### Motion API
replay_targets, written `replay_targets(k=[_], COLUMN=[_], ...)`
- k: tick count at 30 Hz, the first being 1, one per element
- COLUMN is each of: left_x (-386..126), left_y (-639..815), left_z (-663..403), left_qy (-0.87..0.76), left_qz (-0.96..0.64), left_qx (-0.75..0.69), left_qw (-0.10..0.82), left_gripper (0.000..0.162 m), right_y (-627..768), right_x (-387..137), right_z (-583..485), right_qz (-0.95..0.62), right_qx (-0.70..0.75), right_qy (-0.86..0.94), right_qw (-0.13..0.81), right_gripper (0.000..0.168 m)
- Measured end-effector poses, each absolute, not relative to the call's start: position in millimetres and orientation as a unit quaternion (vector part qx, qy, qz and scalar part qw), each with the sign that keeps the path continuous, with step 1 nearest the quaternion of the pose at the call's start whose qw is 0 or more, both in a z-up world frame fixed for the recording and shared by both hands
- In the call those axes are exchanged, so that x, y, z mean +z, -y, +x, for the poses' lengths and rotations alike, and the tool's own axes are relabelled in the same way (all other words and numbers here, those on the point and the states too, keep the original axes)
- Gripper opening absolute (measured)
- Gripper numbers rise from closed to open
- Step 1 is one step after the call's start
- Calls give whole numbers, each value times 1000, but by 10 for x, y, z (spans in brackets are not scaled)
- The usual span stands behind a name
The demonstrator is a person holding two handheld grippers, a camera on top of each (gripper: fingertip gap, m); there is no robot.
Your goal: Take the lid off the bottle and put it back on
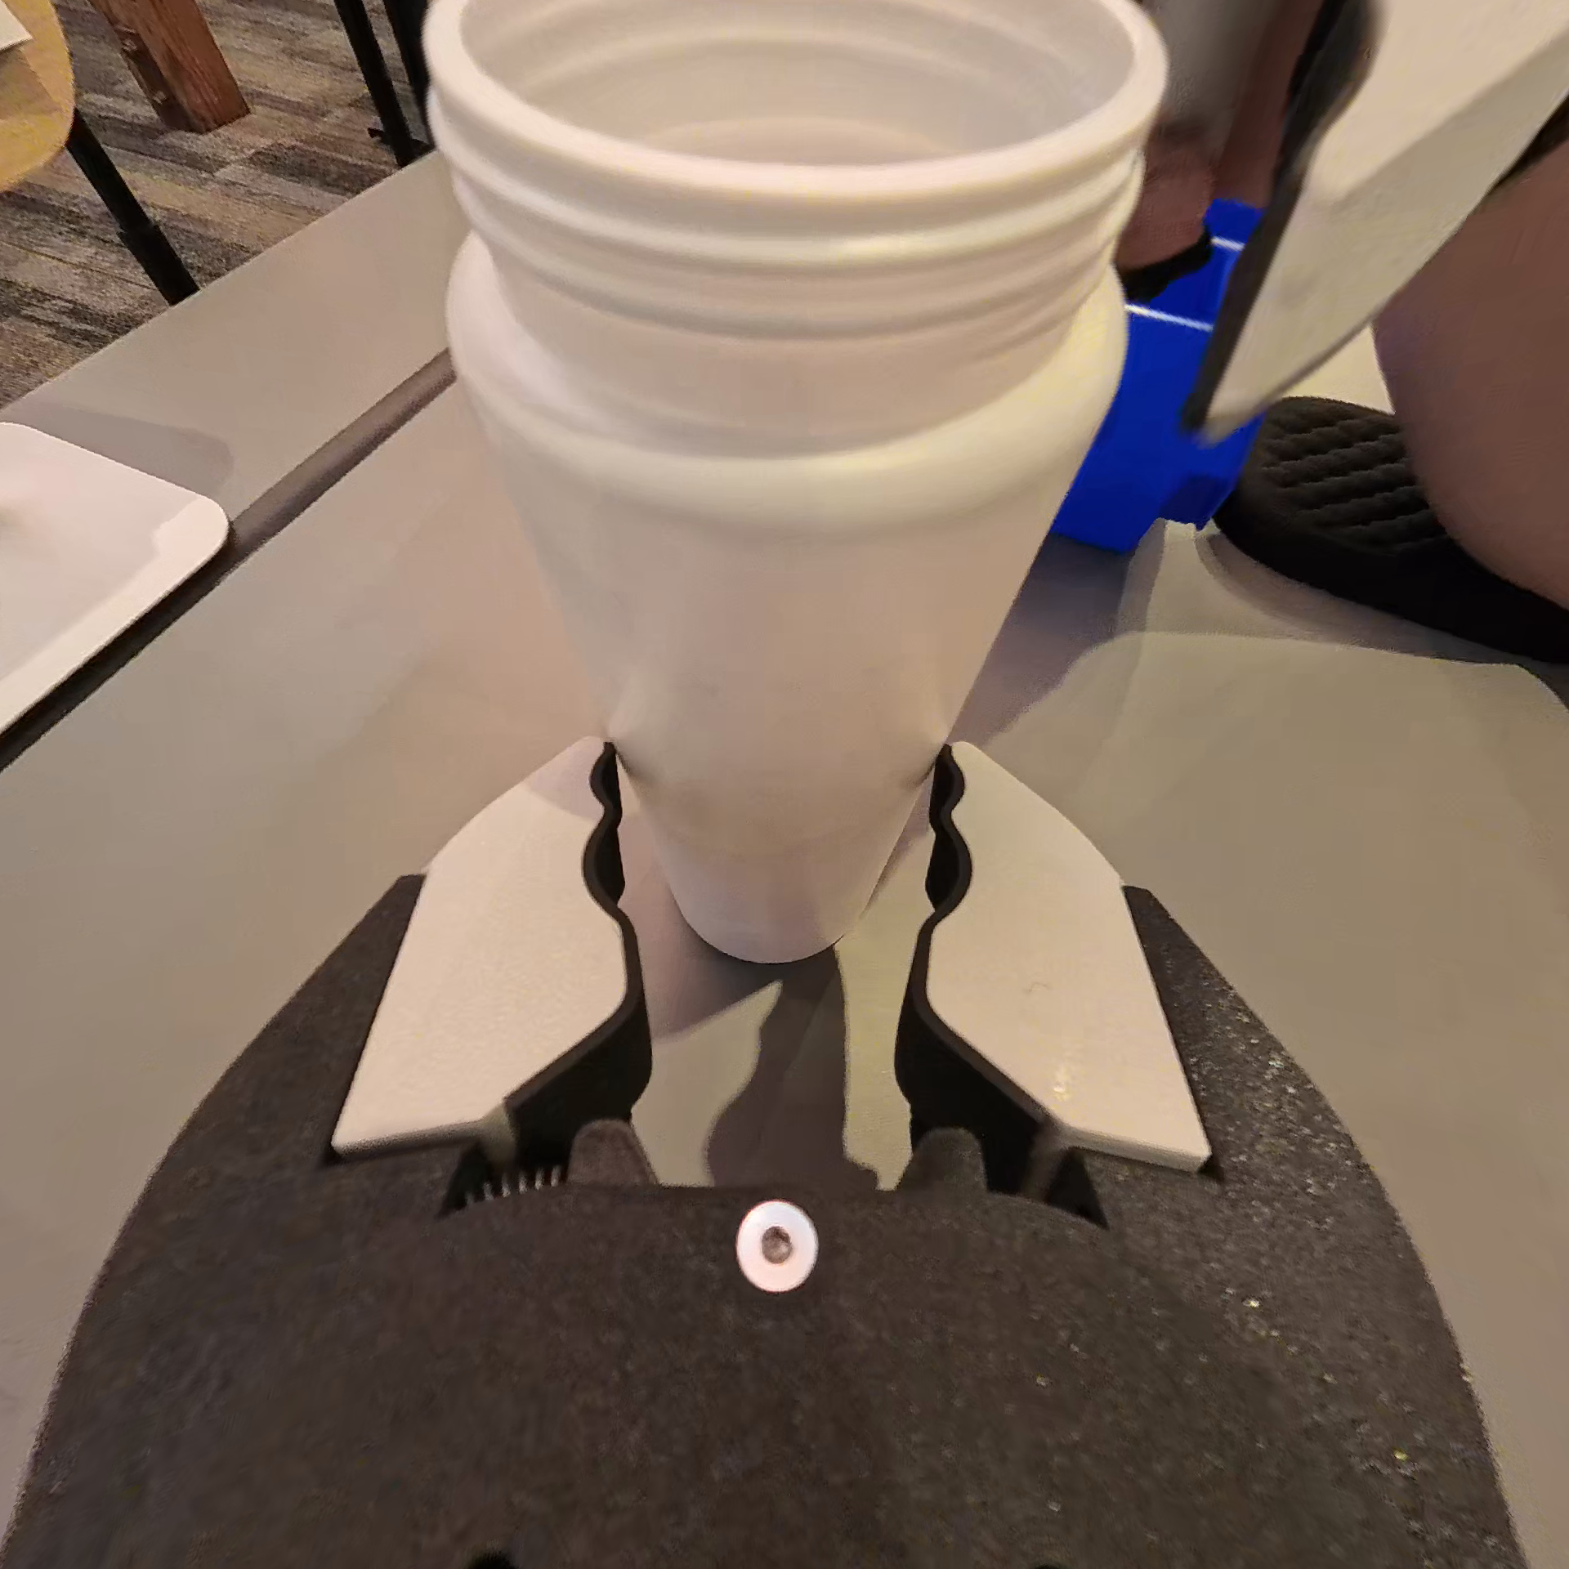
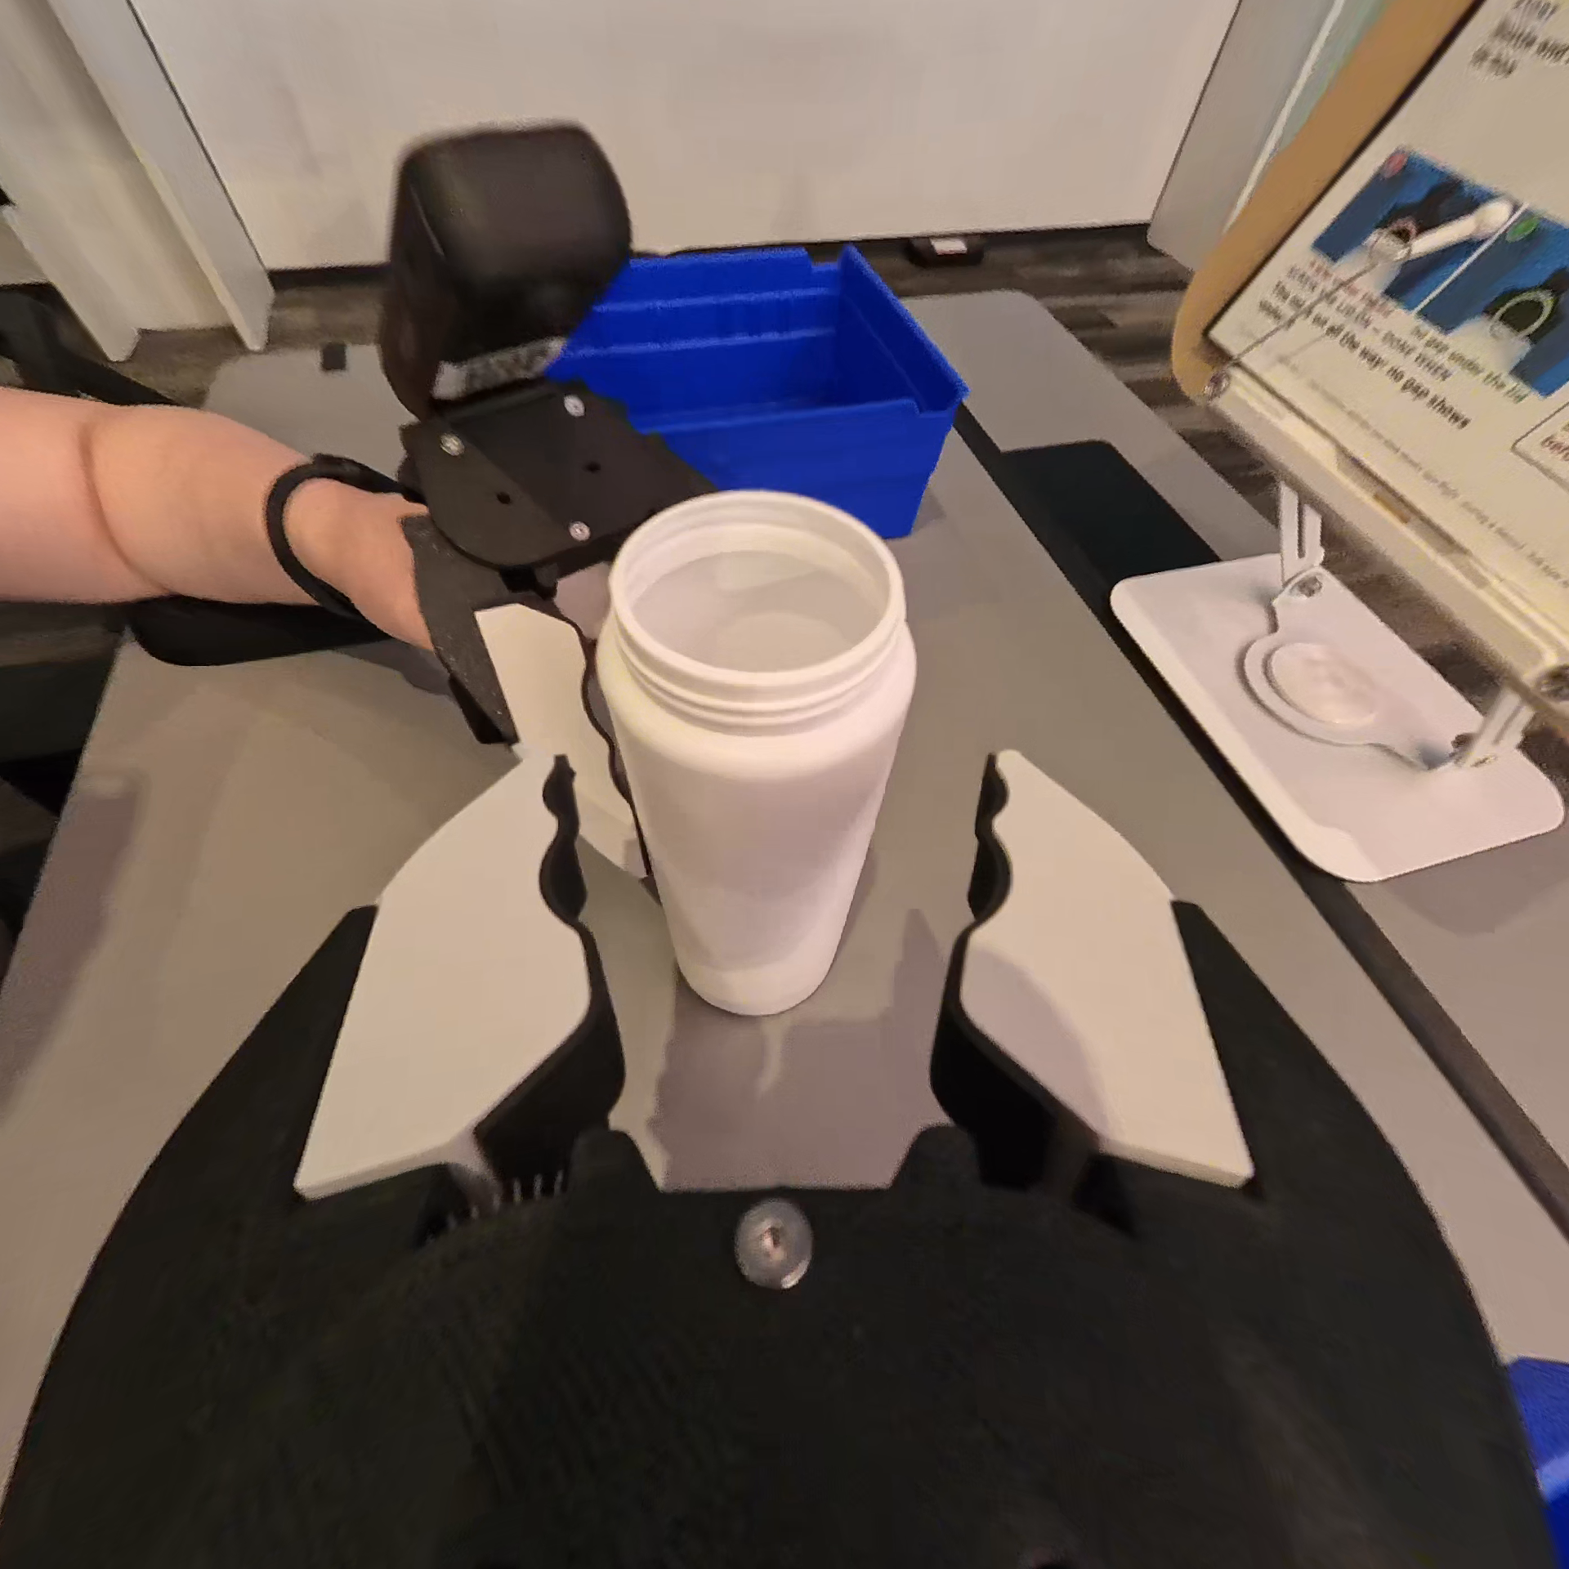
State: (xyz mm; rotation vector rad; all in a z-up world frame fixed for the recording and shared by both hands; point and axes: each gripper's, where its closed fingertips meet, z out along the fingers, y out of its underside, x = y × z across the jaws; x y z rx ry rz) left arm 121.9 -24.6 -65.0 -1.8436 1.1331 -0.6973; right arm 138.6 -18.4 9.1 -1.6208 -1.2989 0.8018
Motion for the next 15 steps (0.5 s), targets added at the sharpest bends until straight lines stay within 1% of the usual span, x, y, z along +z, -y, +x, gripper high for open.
replay_targets(k=[5,9,12,15], left_x=[-649,-645,-641,-635], left_y=[239,223,188,151], left_z=[1209,1193,1168,1139], left_qy=[-451,-446,-436,-418], left_qz=[-737,-740,-744,-750], left_qx=[-279,-281,-282,-296], left_qw=[418,418,421,419], left_gripper=[70,71,71,71], right_y=[115,111,109,61], right_x=[-269,-356,-378,-361], right_z=[1257,1140,1059,1032], right_qz=[-699,-696,-691,-685], right_qx=[309,325,354,364], right_qy=[511,501,485,467], right_qw=[395,398,404,424], right_gripper=[91,91,82,81])
